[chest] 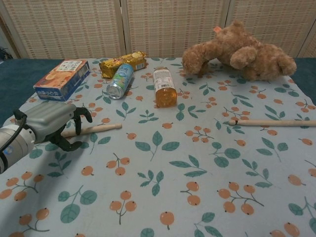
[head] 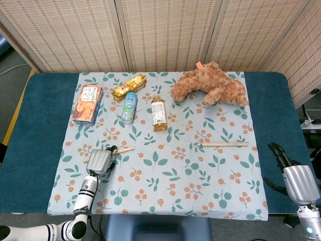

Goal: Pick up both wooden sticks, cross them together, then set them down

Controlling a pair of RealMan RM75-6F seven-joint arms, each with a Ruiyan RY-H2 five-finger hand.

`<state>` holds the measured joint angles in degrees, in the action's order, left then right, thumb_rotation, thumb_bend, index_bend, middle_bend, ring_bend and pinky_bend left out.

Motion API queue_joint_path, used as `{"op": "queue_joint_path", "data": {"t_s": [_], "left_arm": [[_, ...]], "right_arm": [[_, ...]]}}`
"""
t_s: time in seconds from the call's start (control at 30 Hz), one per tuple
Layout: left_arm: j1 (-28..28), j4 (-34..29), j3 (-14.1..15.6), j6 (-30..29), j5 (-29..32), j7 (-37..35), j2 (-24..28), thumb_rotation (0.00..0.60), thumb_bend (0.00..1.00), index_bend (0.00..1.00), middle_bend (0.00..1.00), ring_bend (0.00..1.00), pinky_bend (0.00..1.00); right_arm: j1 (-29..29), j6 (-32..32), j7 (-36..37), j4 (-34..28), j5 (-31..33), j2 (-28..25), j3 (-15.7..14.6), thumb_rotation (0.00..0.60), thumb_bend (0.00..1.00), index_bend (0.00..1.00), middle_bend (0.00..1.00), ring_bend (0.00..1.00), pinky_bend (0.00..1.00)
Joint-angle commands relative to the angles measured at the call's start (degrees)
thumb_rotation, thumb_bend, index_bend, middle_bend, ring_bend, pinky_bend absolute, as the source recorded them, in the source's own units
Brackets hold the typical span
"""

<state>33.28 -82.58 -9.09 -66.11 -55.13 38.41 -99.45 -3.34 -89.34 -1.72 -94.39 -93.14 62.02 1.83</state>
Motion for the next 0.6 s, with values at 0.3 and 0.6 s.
{"op": "queue_joint_path", "data": {"t_s": [0.3, 0.6], "left_arm": [[-0.09, -1.43, -0.62, -1.54, -1.66, -1.88, 0.61, 0.6, 0.35, 0.24, 0.4, 0.84, 1.0], [0.57, 5.24, -0.08, 0.99, 0.3, -1.88, -2.47, 0.6, 0.35, 0.21, 0.36, 0.84, 1.0]], "right_arm": [[-0.05, 0.18, 0.07, -0.13, 0.27, -0.01, 0.12, 0.6, 0.08, 0.1, 0.08, 0.45, 0.61], [-0.24, 1.05, 0.4, -0.56, 0.55, -0.57, -0.04, 0.6, 0.08, 0.1, 0.08, 0.45, 0.61]]}}
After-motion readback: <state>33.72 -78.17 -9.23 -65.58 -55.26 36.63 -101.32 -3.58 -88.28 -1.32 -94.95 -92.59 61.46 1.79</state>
